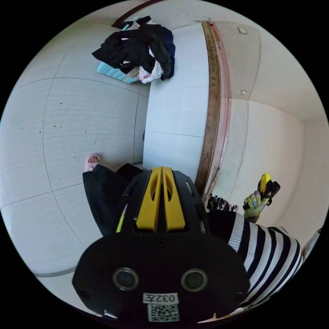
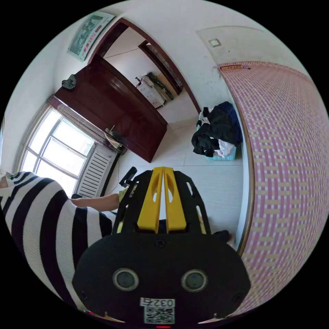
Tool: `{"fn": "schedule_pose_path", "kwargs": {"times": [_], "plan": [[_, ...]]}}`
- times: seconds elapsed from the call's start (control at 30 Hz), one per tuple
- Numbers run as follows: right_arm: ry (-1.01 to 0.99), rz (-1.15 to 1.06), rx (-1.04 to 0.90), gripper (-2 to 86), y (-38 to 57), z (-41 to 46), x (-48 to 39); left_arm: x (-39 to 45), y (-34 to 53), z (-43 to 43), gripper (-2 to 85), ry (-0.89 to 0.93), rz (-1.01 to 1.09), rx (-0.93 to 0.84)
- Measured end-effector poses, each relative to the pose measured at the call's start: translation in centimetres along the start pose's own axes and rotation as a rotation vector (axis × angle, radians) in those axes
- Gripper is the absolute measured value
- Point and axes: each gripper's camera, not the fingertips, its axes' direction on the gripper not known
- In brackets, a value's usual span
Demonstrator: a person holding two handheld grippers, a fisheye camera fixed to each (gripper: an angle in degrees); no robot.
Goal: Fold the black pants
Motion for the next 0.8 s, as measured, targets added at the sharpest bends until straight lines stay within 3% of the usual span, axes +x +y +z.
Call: {"fn": "schedule_pose_path", "kwargs": {"times": [0.33,0.8], "plan": [[-0.025,0.026,-0.015,-1.0,-12.1,-0.1,5.4,12.0,-2.7,-3.1,-0.9,0.103,-0.131,0.072],[-0.026,0.115,0.077,-1.0,-27.1,-8.3,14.6,37.2,-21.8,-7.8,-1.0,-0.032,0.013,0.036]]}}
